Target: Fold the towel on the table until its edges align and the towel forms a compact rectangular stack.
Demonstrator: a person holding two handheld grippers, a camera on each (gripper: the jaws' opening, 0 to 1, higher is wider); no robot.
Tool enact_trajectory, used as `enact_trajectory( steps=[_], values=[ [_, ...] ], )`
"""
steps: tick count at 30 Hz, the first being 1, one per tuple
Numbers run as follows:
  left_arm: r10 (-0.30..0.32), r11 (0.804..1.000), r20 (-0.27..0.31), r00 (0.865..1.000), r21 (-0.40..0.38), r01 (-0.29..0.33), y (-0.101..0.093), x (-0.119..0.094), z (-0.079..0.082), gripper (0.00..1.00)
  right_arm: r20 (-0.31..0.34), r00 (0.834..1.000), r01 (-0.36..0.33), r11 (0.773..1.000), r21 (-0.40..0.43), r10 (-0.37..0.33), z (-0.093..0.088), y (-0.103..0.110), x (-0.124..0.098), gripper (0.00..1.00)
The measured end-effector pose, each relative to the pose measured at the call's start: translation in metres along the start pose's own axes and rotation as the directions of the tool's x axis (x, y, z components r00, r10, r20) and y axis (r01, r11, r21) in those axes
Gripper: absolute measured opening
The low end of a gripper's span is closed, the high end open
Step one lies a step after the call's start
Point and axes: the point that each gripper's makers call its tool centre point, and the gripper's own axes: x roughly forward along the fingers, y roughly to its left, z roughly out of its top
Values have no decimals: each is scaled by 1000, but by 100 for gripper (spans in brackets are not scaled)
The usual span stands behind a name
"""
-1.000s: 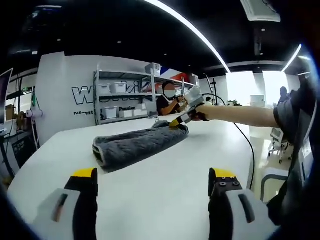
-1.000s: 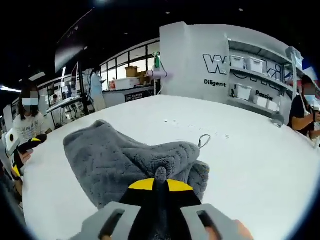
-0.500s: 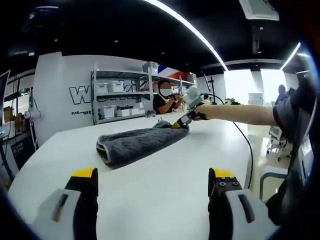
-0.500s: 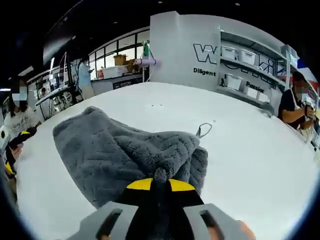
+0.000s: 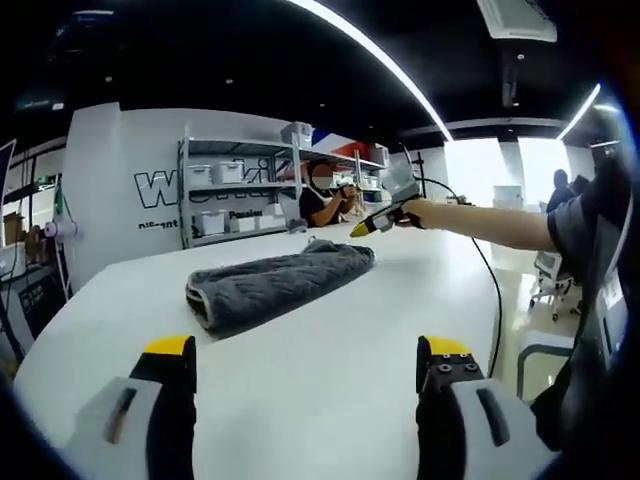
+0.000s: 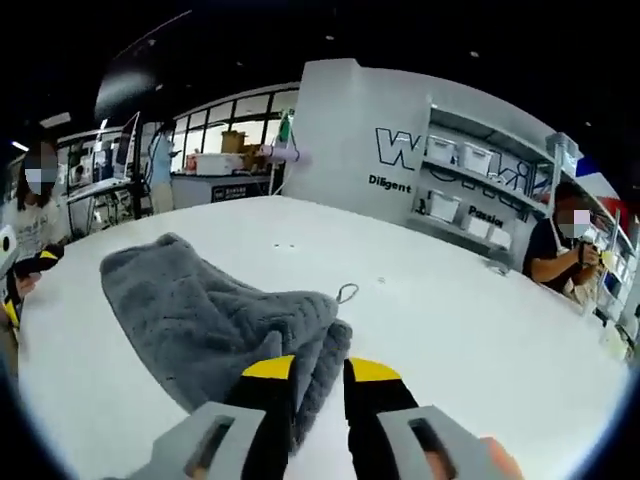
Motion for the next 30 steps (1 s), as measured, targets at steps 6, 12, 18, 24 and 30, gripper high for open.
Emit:
enact_trajectory(
  steps=[6, 12, 18, 24, 30],
  values=[
    [-10, 1000, -1, 1000, 6, 10, -5, 3, 2, 96, -13, 999, -47, 999, -5, 47, -12, 8, 1, 22],
    [-13, 1000, -12, 1000, 13, 13, -6, 2, 1, 96, 106, 988, -113, 993, 23, 110, 2, 28, -13, 29],
    [-4, 1000, -17, 1000, 18, 5, -4, 1, 1, 96, 214, 965, -162, 987, 23, 153, 8, 59, -55, 47],
    [-9, 1000, -15, 1000, 13, 10, -6, 8, 2, 96, 183, 970, -159, 987, -23, 161, -9, 90, -92, 73],
    [-21, 1000, -14, 1000, 19, 21, -10, 12, 5, 96, 154, 967, -177, 972, -158, 201, -19, 113, -130, 82]
  ],
)
